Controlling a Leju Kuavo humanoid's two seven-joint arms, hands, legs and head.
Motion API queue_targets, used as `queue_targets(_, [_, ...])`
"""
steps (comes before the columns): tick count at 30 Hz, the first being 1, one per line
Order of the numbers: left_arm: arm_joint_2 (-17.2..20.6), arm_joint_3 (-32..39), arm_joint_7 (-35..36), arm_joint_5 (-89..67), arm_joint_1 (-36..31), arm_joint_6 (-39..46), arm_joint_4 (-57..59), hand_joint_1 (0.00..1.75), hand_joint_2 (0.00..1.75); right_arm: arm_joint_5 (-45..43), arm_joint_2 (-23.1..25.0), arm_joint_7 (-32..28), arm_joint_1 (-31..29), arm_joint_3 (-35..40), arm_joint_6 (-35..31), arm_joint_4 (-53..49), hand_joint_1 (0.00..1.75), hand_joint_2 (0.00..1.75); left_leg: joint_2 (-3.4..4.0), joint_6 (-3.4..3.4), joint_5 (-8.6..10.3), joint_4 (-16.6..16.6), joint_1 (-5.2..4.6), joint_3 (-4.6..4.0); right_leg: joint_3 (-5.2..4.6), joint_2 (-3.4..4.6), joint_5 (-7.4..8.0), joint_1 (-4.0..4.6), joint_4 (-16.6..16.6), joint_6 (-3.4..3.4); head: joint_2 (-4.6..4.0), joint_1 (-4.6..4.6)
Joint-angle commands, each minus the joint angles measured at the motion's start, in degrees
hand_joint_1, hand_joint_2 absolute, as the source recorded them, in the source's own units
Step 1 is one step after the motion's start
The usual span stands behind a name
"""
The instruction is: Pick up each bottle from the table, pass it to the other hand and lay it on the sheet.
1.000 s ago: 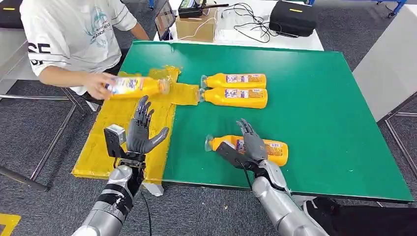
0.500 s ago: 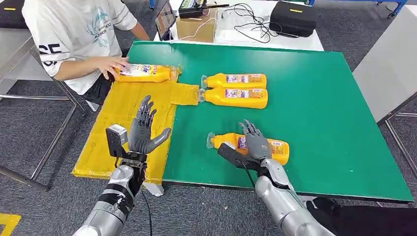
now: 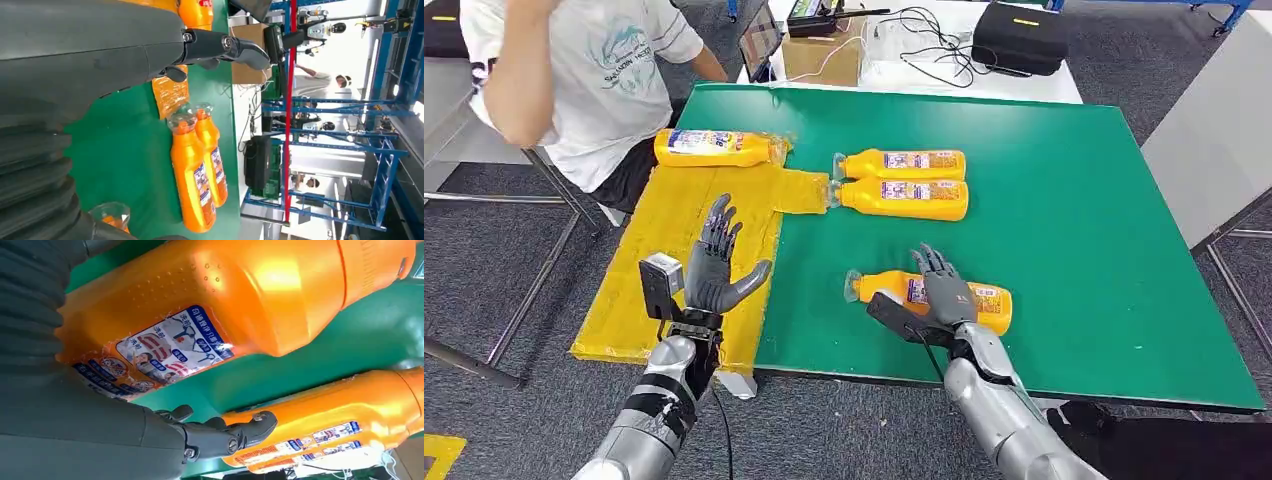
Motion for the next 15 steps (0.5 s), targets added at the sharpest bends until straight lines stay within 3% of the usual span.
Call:
queue_targets(1, [-0.1, 1.0, 0.2, -0.6, -1.5, 0.0, 2.1, 0.00, 1.75, 2.8, -1.7, 3.1, -0.9, 2.0, 1.8, 3.1, 0.00, 1.75, -0.03, -0.07, -0.09, 0.0, 0.07, 0.17, 0.20, -0.06, -0.09, 0.07, 0.0, -0.09, 0.00, 0.00])
queue_targets(6, [-0.1, 1.8, 0.2, -0.9, -0.9, -0.1, 1.6, 0.00, 1.75, 7.1, -2.6, 6.0, 0.4, 2.1, -0.2, -0.8, 0.00, 1.75, -0.04, -0.07, -0.08, 0.0, 0.06, 0.17, 0.20, -0.07, -0.09, 0.07, 0.0, -0.08, -0.02, 0.00])
queue_targets(11, [-0.1, 2.8, 0.2, -0.9, 0.6, 0.3, 0.2, 0.00, 1.75, 14.5, -4.1, 10.5, 5.5, 1.1, -3.1, -12.5, 0.00, 1.75, -0.06, -0.11, -0.19, 0.0, 0.12, 0.31, 0.37, -0.09, -0.19, 0.13, 0.0, -0.14, -0.02, 0.00])
queue_targets(12, [0.0, 3.3, 0.2, -0.5, 1.0, 0.2, 0.0, 0.00, 1.75, 20.7, -5.8, 17.4, 4.8, 3.5, 4.3, -10.4, 0.00, 1.75, -0.06, -0.08, -0.14, 0.0, 0.08, 0.19, 0.24, -0.08, -0.15, 0.08, 0.0, -0.11, -0.02, 0.00])
queue_targets(15, [0.6, 4.2, 0.2, -0.1, 2.1, -0.8, -1.0, 0.00, 1.75, 20.0, -7.4, 16.4, 6.5, 2.3, 5.3, -12.4, 0.00, 1.75, -0.07, -0.06, -0.11, 0.0, 0.04, 0.15, 0.21, -0.08, -0.12, 0.05, 0.0, -0.08, -0.02, 0.02])
